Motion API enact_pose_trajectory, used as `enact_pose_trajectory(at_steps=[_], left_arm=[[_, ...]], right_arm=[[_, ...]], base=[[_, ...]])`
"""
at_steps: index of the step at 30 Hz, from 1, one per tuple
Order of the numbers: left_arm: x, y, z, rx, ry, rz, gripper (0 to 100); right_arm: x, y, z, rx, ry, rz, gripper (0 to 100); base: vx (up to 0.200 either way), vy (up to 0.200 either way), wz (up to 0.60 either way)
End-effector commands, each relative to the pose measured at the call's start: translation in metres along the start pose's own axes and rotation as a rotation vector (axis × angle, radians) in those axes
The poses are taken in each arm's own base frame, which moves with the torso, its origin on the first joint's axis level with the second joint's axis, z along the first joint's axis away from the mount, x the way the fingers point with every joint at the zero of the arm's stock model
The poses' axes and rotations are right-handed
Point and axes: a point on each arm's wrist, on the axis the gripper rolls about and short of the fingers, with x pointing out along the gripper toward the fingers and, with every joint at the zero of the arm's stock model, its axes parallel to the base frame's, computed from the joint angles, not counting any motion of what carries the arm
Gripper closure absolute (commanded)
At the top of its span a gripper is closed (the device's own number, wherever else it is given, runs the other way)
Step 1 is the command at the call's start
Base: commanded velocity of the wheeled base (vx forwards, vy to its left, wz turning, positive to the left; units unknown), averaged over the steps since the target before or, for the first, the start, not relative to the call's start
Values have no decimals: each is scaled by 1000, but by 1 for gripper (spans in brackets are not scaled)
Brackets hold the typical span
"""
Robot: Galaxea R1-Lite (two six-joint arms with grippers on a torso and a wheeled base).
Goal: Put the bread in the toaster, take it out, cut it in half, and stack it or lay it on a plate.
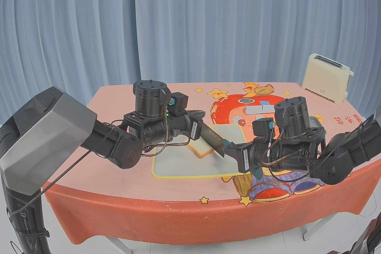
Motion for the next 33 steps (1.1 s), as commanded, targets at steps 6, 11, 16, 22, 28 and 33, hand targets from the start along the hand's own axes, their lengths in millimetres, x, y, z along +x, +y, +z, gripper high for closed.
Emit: enact_pose_trajectory(at_steps=[6,11,16,22,28,33], left_arm=[[1,-3,-1,2,3,-5,100],[1,-2,-1,2,3,-4,100],[7,-4,-12,0,27,-10,100],[15,-9,-23,1,32,-20,100],[15,-11,-23,2,33,-28,100],[18,-11,-31,-1,51,-28,100]], right_arm=[[1,0,-1,1,9,-2,100],[1,0,-2,0,14,0,100],[2,0,-3,0,14,-2,100],[4,-1,-4,3,18,-4,100],[4,0,-4,2,21,-3,100],[4,-1,-3,3,15,-3,100]], base=[[0,0,0],[0,0,0],[0,0,0],[0,0,0],[0,0,0],[0,0,0]])
